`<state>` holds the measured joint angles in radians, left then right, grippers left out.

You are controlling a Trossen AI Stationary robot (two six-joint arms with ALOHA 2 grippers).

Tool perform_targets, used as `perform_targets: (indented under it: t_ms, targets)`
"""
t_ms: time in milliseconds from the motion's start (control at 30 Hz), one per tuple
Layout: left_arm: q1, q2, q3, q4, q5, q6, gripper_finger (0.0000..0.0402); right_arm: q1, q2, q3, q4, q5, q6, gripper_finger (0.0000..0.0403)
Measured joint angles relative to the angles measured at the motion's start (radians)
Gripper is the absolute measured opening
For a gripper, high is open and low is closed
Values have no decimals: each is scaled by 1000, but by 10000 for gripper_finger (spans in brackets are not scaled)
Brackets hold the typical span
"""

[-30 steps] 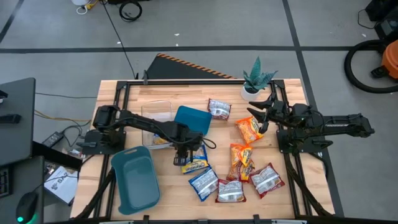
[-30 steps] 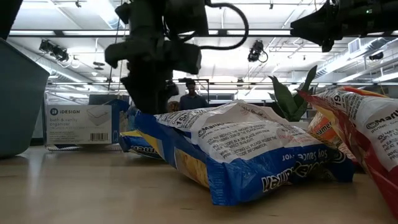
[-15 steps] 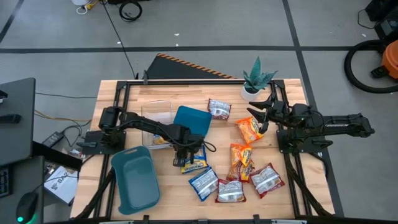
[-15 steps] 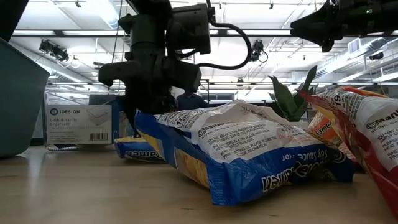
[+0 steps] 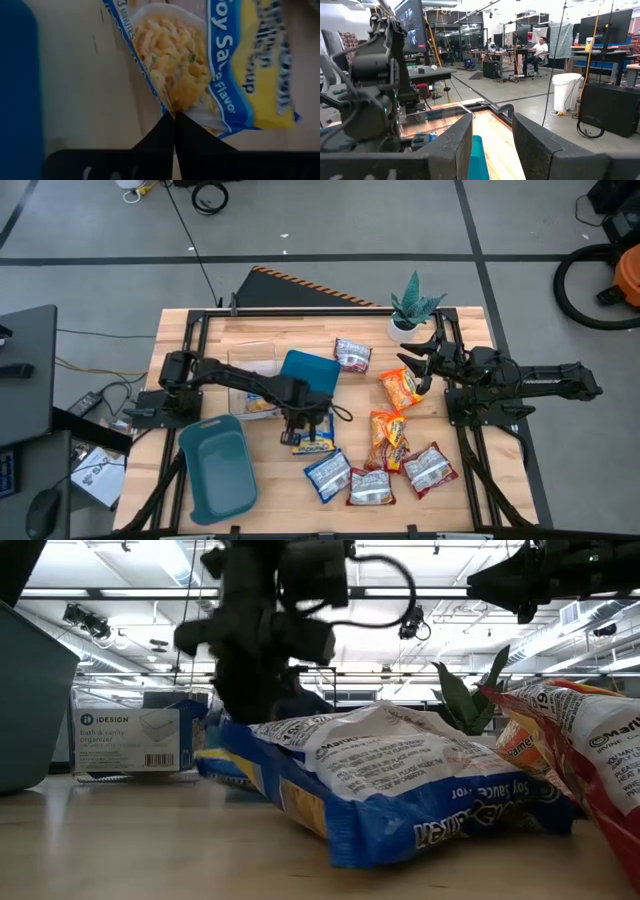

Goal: Sort Maruchan noodles
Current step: Put the top blue noodle pack into the transparent bin

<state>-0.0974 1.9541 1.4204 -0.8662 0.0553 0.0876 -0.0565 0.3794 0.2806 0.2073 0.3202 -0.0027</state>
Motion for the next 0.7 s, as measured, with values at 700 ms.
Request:
perform_targets:
  t_ms: [700]
  targets:
    - [63,-130,377,-464,-181,75,6,0,0,0,-17,0,0,144]
